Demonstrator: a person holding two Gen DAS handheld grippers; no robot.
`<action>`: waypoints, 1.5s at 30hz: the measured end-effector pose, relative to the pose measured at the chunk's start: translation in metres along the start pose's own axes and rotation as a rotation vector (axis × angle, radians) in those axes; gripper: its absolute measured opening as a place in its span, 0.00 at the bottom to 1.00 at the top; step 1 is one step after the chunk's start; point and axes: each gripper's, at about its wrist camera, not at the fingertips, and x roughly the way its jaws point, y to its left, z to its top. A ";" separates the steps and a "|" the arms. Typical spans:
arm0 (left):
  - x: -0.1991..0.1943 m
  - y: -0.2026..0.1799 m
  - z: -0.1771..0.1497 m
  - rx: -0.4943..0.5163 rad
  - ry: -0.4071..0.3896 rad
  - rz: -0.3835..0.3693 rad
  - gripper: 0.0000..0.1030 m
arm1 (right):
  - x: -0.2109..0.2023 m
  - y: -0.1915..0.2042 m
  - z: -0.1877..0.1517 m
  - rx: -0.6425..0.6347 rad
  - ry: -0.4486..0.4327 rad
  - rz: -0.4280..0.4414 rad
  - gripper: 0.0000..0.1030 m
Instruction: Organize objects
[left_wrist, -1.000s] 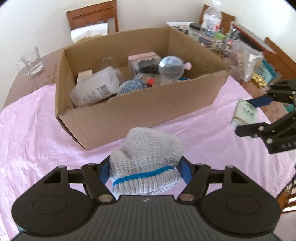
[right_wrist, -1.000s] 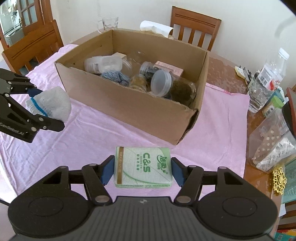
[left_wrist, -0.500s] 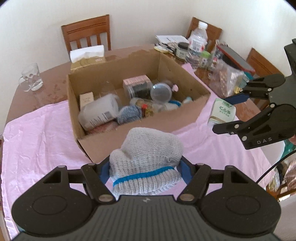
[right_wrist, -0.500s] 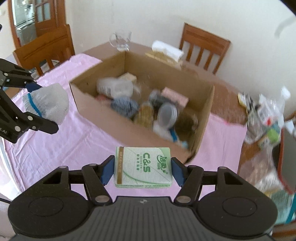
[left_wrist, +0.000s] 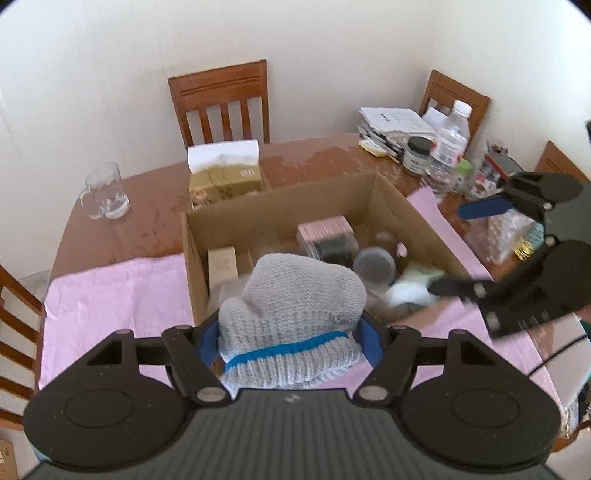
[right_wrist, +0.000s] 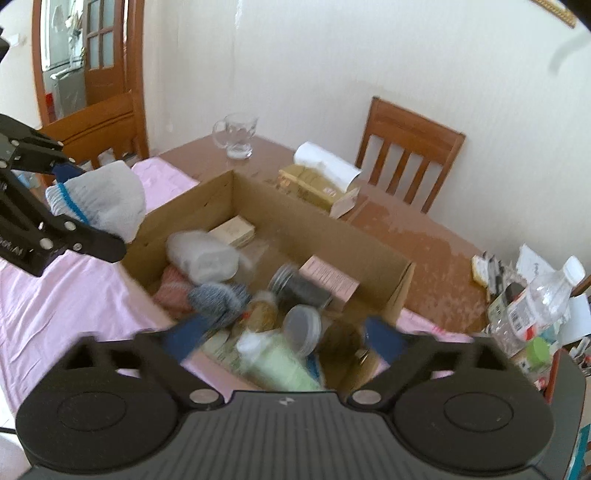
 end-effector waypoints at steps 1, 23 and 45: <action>0.004 0.000 0.004 0.000 -0.001 0.005 0.69 | 0.000 -0.001 0.000 0.001 -0.001 0.006 1.00; 0.095 -0.017 0.072 -0.002 0.023 0.032 0.86 | -0.001 -0.018 -0.035 0.171 0.039 0.034 1.00; 0.033 -0.006 0.015 -0.060 -0.097 0.182 1.00 | -0.006 -0.006 -0.025 0.261 0.076 -0.072 1.00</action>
